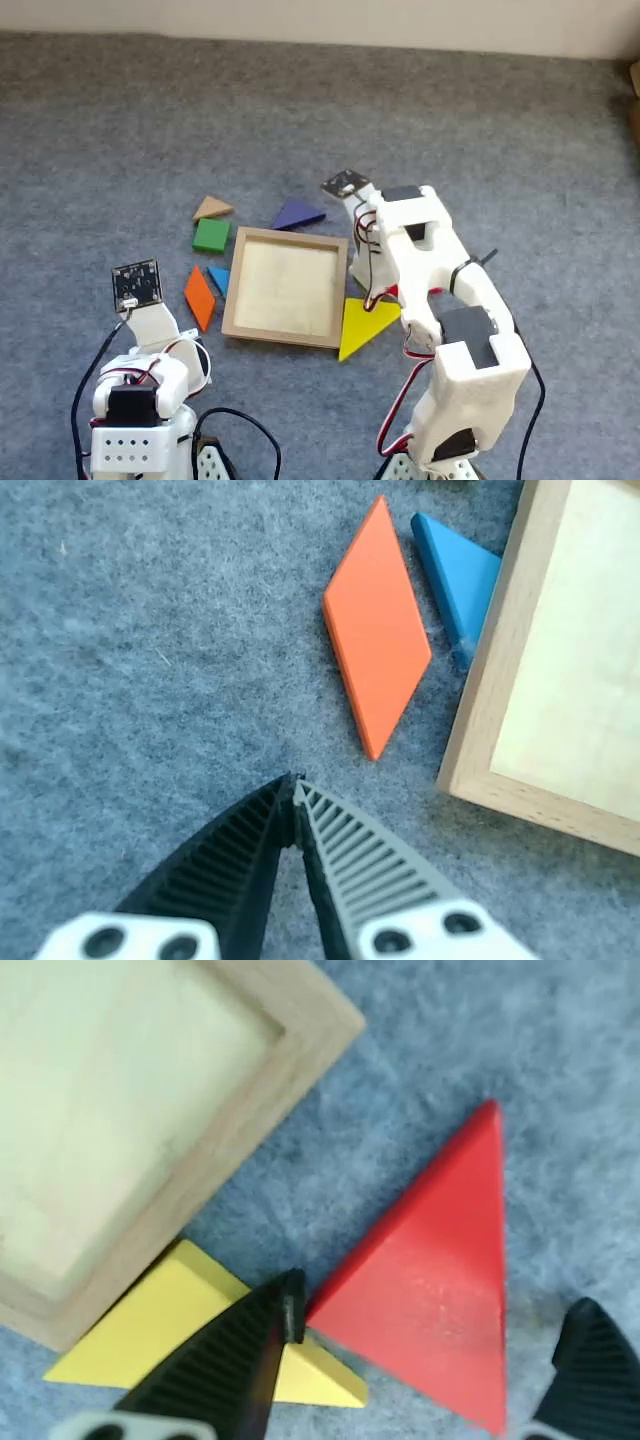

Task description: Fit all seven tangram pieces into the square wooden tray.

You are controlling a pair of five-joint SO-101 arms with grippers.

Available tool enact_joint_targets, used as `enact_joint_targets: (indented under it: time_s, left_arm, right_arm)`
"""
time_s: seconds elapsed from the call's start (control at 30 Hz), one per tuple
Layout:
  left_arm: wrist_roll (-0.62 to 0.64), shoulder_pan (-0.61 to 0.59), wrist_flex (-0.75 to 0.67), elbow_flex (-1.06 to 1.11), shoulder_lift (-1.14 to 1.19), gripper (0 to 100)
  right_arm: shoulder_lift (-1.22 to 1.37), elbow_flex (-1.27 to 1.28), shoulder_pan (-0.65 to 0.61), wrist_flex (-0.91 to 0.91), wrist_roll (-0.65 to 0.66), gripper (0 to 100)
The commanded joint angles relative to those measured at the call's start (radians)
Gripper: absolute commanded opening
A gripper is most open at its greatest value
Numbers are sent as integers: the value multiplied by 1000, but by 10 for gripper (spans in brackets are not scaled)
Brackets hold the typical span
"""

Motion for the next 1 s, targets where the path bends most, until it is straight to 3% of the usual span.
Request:
enact_joint_targets:
  time_s: [0.0, 0.27, 0.57, 0.97]
  left_arm:
    - [-5, -12, 6, 21, -51, 7]
    - [-5, -12, 6, 21, -51, 7]
    - [-5, -12, 6, 21, -51, 7]
    - [-5, -12, 6, 21, -51, 7]
  right_arm:
    - [25, -21, 2, 13, 49, 378]
    - [96, -21, 19, 22, 68, 375]
    - [97, -21, 21, 22, 68, 241]
    - [85, -22, 21, 22, 63, 235]
